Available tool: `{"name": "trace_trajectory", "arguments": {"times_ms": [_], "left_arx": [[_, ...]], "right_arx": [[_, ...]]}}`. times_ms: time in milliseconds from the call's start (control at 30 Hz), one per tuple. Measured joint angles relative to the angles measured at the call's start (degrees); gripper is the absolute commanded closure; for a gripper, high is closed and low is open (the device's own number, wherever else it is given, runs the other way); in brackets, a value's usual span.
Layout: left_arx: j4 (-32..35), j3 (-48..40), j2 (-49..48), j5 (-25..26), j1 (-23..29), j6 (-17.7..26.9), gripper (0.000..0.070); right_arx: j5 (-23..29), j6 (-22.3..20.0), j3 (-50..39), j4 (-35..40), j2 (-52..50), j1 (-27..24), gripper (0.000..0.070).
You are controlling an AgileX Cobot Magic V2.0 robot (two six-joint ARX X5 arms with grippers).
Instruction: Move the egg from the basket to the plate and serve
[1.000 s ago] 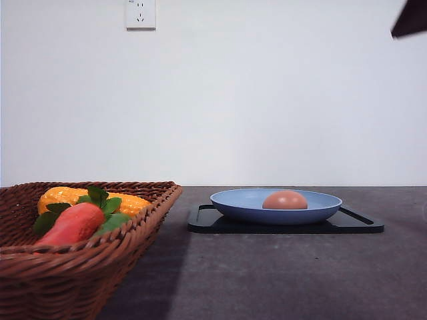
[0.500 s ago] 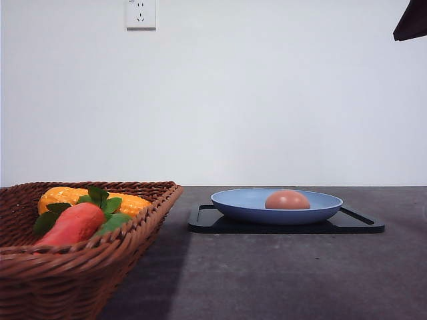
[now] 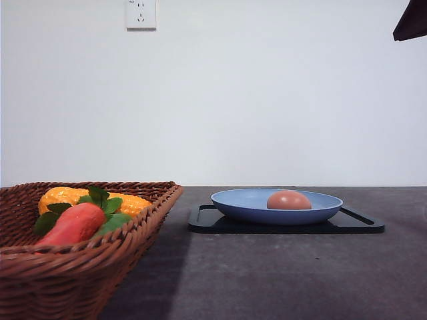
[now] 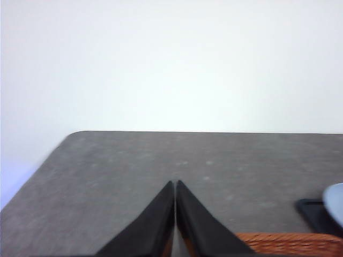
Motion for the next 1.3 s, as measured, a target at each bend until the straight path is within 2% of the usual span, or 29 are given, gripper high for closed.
{"name": "trace_trajectory", "arguments": {"times_ms": [167,333,500,1300], "left_arx": [[7.1,-9.8,-2.92,0.17,4.08,0.19,0.07],[15.12,-19.91,-2.9,3.09,5.77,0.19,0.07],[16.06,-26.43,-2.9,3.84,5.85,0.05,0.07],[14.5,-26.74,-2.95,4.55,5.87,-1.54,0.07]], "right_arx": [[0.0,0.0,0.0,0.02,0.0,0.0,0.07],[0.0,0.0,0.0,0.0,0.0,0.0,0.07],[0.0,0.0,0.0,0.0,0.0,0.0,0.07],[0.0,0.0,0.0,0.0,0.0,0.0,0.07]]}}
